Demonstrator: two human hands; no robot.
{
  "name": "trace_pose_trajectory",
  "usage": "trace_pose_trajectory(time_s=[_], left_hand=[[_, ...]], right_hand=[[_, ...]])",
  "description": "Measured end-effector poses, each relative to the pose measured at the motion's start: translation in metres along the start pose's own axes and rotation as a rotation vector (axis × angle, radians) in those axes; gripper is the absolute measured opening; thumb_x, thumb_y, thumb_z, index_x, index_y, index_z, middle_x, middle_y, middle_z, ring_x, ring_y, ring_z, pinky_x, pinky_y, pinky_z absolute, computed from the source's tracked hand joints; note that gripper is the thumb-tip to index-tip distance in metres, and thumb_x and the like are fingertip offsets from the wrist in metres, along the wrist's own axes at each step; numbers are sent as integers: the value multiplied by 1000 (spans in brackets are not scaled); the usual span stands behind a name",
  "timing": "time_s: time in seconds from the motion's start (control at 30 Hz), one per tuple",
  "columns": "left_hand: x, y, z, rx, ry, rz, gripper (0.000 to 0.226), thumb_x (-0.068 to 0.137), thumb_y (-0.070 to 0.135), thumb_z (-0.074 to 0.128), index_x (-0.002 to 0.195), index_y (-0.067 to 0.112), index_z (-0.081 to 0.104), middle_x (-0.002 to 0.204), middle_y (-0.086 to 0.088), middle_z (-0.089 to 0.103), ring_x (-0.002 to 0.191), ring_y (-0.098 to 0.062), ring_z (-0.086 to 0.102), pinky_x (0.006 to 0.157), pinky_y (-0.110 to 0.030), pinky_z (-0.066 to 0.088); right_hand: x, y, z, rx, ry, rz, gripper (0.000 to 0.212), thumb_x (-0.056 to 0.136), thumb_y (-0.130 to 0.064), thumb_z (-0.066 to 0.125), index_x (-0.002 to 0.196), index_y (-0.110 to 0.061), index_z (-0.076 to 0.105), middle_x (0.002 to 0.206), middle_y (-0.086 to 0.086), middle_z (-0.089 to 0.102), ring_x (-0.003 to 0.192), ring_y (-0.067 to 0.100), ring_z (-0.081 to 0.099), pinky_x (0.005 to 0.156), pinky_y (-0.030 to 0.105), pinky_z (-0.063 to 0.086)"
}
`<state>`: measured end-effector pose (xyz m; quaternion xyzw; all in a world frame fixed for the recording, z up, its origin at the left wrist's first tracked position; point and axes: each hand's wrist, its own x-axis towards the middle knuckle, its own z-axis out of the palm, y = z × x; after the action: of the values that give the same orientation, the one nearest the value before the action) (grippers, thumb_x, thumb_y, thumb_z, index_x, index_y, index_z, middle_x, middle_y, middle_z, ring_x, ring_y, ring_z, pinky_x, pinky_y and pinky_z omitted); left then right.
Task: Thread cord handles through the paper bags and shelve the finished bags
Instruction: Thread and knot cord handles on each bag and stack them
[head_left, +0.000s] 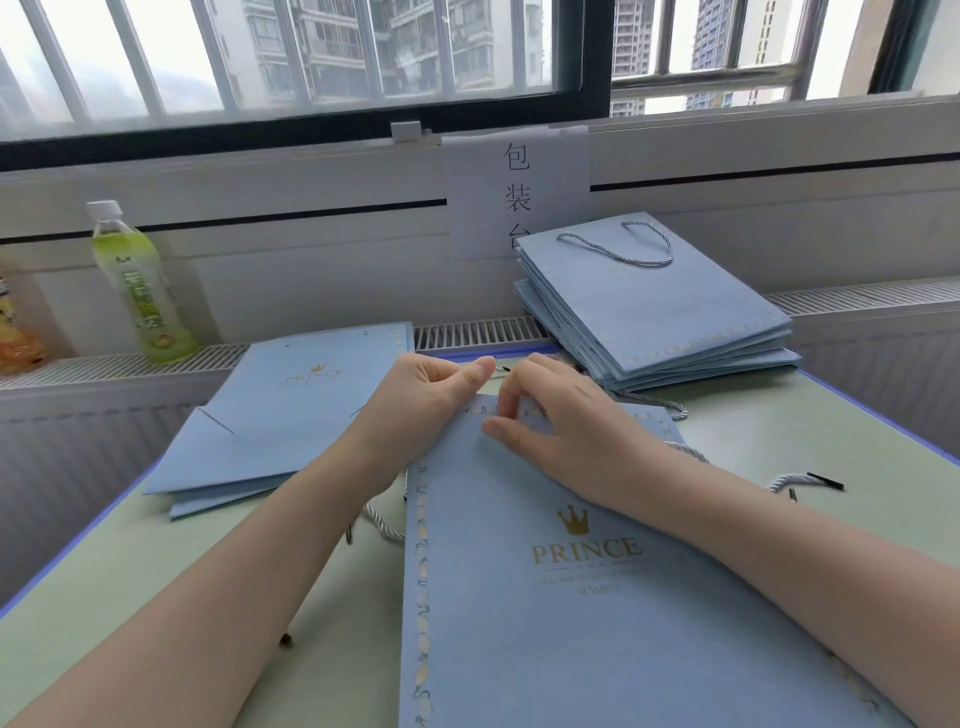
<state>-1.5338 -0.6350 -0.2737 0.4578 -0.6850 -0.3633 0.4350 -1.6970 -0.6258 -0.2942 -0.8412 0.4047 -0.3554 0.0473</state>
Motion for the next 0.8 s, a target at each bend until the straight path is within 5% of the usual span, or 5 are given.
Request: trace_pose_trajectory(time_s=[0.1,0.23,0.4,0.6,0.8], left_hand=[[-1,1,0,-17,5,9,45,89,35,59,57,3,64,50,-6,61,41,-15,55,42,-20,43],[-3,2,0,5,25,84,66,79,47,58,75,-19,60,67,-36,58,54,-24,50,52,-30,40],[-3,3,-2,2,49,118,76,76,52,60,79,-24,53,73,-46,49,60,-27,45,58,-38,37],[5,-5,-5,30,168,52,50,88,35,63,69,-10,53,61,-15,47,55,-21,41,52,-28,34],[9,-17,-5,444,303,153,47,92,36,58,53,15,41,49,5,41,52,-18,36,55,-32,33]], right_hand=[[-1,-1,-1,-17,24,-20,20,89,-33,60,81,-28,44,79,-20,42,79,6,41,72,26,33],[-2,-1,-2,-81,70,-62,18,88,-39,52,81,-26,42,84,-8,48,80,13,45,72,25,31],[0,-3,-6,-157,63,-117,29,87,-47,40,85,-19,48,90,-4,50,84,13,43,76,30,39],[-1,-3,-10,-275,11,-40,19,93,-32,54,87,-14,53,104,2,53,98,24,48,87,40,42],[-2,-5,-13,-365,-78,-3,22,94,-36,51,93,-14,56,119,1,48,113,22,41,95,39,36]])
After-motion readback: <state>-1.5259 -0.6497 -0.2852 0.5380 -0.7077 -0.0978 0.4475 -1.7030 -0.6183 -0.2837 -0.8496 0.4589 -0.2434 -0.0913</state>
